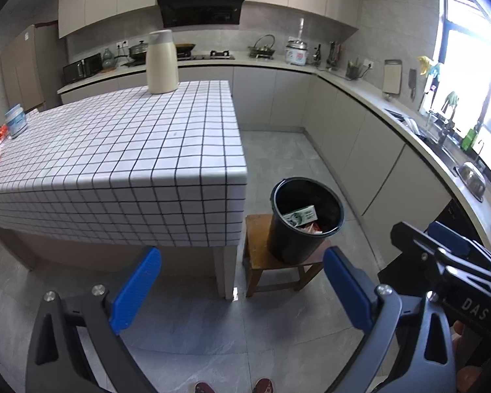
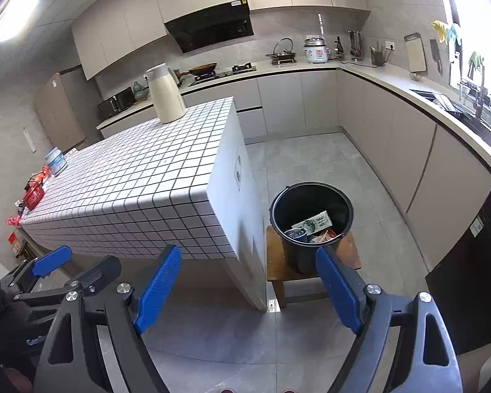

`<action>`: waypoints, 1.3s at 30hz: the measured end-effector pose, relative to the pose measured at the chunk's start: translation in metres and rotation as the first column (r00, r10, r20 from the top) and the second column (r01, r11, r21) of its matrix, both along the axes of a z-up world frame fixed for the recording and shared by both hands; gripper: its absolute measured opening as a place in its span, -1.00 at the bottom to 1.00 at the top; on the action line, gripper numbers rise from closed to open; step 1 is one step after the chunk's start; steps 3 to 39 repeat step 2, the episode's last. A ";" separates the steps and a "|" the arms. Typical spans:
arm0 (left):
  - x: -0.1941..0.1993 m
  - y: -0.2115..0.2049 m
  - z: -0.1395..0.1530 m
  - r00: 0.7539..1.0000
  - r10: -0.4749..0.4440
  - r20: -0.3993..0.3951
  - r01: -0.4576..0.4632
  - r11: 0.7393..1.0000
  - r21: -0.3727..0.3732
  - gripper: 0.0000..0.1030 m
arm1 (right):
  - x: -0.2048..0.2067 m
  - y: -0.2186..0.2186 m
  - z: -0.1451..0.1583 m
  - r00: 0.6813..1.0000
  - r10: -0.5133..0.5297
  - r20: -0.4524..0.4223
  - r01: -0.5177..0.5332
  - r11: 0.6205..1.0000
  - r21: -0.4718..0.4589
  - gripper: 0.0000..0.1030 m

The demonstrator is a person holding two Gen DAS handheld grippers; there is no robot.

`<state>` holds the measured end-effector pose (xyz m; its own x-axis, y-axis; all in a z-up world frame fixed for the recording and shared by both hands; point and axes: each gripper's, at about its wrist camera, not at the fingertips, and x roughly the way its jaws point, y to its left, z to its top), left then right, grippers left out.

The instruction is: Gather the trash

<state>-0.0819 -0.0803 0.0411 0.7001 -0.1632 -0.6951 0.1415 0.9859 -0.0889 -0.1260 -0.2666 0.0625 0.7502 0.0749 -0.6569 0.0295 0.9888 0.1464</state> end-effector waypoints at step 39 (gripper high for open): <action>0.002 -0.004 0.001 1.000 0.001 0.002 -0.001 1.000 0.017 0.95 | 0.001 -0.003 0.000 1.000 -0.015 -0.001 0.015 1.000 -0.003 0.68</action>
